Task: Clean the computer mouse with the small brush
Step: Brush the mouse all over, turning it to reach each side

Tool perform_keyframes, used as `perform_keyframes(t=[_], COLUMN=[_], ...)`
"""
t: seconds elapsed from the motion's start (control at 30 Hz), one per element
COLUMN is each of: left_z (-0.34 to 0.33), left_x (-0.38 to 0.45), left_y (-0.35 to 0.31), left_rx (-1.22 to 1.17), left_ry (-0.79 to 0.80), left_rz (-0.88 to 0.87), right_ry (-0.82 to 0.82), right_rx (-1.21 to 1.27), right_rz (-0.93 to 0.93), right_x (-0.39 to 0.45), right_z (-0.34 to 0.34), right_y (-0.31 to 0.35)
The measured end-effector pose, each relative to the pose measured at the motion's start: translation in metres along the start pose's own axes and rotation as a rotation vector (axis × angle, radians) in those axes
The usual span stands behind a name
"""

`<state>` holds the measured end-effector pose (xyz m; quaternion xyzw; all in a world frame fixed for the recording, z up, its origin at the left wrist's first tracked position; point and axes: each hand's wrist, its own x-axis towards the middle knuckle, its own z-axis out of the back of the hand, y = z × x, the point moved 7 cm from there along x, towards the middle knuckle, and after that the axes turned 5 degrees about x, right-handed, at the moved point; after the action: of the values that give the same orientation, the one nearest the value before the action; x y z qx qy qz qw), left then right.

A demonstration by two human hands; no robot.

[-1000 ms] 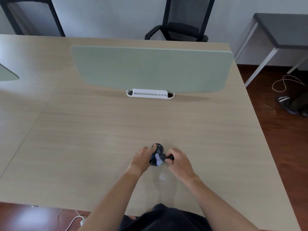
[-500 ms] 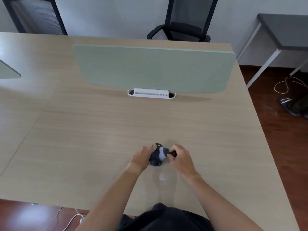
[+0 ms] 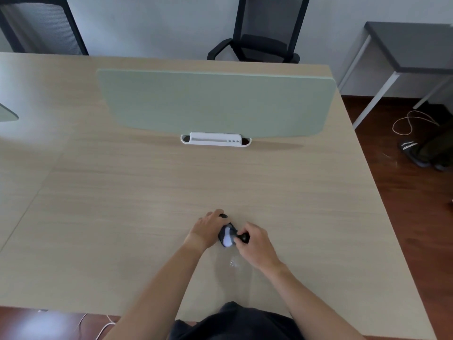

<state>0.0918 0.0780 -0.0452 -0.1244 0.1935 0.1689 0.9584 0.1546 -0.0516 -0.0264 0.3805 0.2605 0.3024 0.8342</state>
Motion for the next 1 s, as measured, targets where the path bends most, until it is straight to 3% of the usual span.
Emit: perform_keyframes(t=[0.1,0.2,0.4,0.57,0.7,0.9,1.0], left_z=[-0.004,-0.007,0.0,-0.002,-0.004,-0.003,-0.001], left_x=[-0.005,-0.012,-0.011,-0.012,-0.013,-0.012,-0.012], left_y=[0.017,0.025,0.021,0.021,0.022,0.021,0.019], left_rx=[-0.057,-0.115,-0.163,-0.147,-0.167,-0.174,-0.182], left_ry=[-0.025,-0.063,-0.082,-0.064,-0.084,-0.084,-0.09], left_rz=[0.043,0.07,0.085,0.123,0.14,0.169,0.173], right_ry=[-0.127,-0.147,0.04,-0.006,-0.088,0.15,0.038], right_rx=[-0.03,0.079,0.119,-0.012,0.047,-0.052,-0.09], right_rz=[-0.053,-0.088,-0.039,-0.138,-0.147,0.028,-0.022], right_x=[0.0,0.002,0.013,0.014,0.017,0.015,0.024], right_z=[0.023,0.028,-0.01,0.0,0.019,-0.012,-0.004], right_y=[-0.016,-0.02,0.005,-0.025,-0.028,0.0,-0.006])
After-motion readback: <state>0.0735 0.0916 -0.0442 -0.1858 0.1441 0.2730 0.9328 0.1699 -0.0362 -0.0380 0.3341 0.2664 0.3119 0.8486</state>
